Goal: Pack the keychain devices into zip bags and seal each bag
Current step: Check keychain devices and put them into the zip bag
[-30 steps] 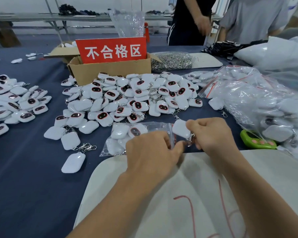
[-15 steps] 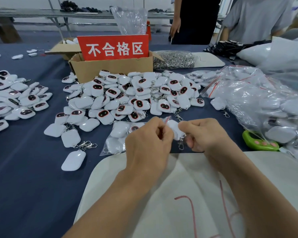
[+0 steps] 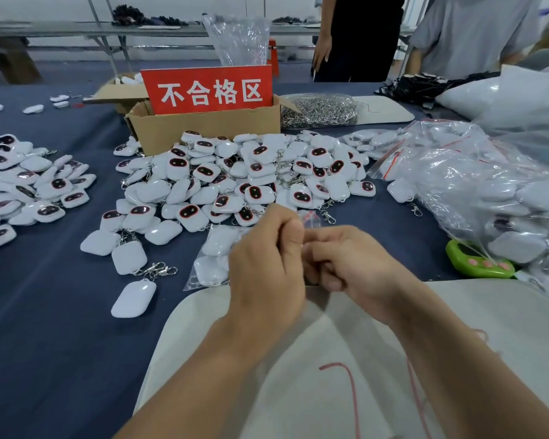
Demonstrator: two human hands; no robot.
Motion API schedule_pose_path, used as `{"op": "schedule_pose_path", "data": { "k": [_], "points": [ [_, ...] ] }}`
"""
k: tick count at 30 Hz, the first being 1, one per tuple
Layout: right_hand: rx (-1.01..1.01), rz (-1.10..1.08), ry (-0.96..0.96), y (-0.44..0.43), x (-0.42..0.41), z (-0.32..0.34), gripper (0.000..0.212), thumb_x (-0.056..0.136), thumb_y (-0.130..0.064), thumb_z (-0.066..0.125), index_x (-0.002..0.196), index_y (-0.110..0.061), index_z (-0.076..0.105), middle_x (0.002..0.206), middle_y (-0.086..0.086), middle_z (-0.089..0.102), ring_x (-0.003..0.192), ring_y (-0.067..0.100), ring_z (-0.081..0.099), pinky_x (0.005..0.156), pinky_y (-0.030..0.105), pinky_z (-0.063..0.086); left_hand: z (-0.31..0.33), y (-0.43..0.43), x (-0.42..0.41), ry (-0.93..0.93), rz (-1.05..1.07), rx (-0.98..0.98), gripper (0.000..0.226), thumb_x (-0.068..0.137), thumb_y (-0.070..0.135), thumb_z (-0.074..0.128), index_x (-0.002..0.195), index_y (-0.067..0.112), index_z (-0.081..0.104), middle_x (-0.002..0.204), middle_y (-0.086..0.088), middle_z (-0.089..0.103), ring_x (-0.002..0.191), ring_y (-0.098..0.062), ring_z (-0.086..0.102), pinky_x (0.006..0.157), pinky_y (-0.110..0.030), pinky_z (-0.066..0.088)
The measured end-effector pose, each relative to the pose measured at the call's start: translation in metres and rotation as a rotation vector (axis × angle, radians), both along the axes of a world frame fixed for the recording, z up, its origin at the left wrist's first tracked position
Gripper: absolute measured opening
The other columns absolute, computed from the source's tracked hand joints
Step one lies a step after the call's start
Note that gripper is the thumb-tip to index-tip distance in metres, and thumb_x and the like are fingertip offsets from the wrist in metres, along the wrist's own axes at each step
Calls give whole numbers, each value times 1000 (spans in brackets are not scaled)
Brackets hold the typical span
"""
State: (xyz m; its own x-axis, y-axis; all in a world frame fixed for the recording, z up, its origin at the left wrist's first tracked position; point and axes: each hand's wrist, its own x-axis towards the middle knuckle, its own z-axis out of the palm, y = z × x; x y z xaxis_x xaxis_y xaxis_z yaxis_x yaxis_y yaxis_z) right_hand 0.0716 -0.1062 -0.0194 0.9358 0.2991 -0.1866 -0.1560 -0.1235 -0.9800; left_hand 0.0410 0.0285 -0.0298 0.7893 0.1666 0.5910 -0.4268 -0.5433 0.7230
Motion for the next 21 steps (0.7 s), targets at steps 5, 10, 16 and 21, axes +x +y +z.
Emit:
{"op": "schedule_pose_path", "data": {
  "k": [5, 10, 16, 21],
  "points": [
    [128, -591, -106, -27, 21, -10, 29, 85, 3, 57, 84, -13, 81, 59, 5, 62, 44, 14, 39, 43, 20, 28, 5, 15, 13, 22, 137, -276, 26, 102, 26, 44, 77, 22, 49, 63, 15, 49, 59, -6, 42, 55, -17, 33],
    [-487, -518, -477, -12, 31, -31, 51, 88, -8, 61, 133, -32, 65, 115, -13, 70, 102, -14, 59, 85, -1, 37, 31, 35, 20, -9, 187, -521, 34, 104, 22, 44, 70, 26, 43, 60, 16, 41, 60, -8, 35, 56, -28, 34],
    [-1040, -150, -743, 16, 63, -36, 73, 100, -23, 52, 164, -20, 18, 172, 4, 13, 159, 29, 5, 126, 40, 7, 51, 45, 13, -213, 218, -293, 27, 107, 24, 41, 81, 25, 45, 65, 17, 47, 60, -1, 41, 57, -14, 32],
    [-1126, -193, -835, 17, 65, -35, 49, 96, -17, 55, 145, -14, 51, 149, 9, 52, 147, 33, 31, 119, 37, 18, 12, 22, 9, 37, 121, 81, 25, 107, 30, 44, 83, 26, 47, 64, 11, 50, 63, -9, 46, 59, -28, 31]
  ]
}}
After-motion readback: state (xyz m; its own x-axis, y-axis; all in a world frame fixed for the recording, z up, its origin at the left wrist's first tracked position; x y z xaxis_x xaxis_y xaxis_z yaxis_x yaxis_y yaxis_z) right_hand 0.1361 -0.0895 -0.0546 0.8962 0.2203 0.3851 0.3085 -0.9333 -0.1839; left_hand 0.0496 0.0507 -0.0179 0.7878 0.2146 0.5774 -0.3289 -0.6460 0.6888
